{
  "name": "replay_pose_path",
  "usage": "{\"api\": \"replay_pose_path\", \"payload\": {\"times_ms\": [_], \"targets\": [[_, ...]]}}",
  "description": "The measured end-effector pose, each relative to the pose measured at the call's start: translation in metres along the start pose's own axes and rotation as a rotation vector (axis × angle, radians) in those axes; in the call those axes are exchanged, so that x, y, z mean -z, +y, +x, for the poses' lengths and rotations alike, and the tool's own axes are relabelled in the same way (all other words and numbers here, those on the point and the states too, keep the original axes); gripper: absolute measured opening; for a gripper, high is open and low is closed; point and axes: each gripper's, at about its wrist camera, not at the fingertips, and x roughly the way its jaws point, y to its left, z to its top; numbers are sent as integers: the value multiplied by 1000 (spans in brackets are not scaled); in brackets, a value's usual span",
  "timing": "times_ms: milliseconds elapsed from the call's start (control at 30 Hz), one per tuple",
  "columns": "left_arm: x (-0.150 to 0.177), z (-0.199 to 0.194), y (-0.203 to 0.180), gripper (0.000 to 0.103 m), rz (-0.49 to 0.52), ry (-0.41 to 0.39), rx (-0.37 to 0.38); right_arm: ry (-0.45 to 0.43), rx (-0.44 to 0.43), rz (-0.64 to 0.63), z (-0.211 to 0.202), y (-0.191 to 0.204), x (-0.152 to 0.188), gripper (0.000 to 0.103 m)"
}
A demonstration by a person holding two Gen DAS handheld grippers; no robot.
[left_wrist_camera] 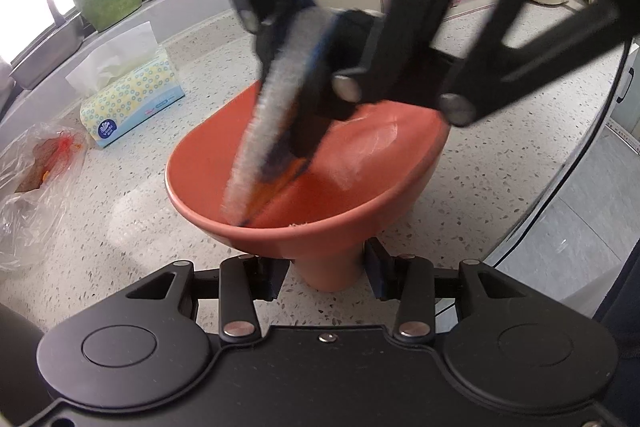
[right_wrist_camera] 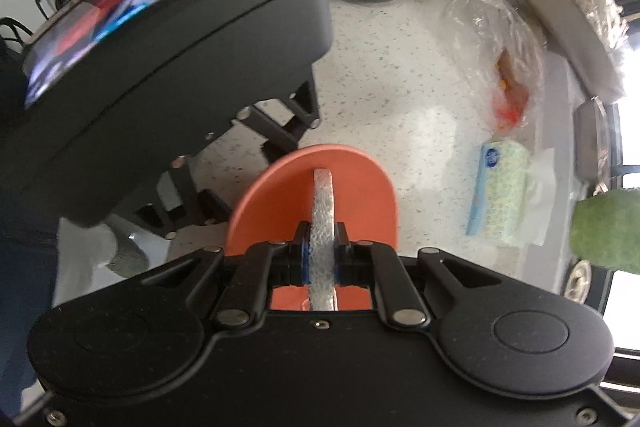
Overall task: Clean bowl
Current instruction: 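Wipe the sponge around the bowl interior with the right gripper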
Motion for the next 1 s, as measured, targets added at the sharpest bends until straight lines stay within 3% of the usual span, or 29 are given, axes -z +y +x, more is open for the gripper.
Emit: {"api": "replay_pose_path", "payload": {"times_ms": [533,800,1000], "targets": [[-1,-1,0,41,5,5,-1,75,3,-140,-7,15,7,12],[1,-1,-2,41,7,4,-2,49,59,-49,1,0,8,12],[-1,1,-1,41,5,4,-3,-17,23,172,0,-21,12,12]]}}
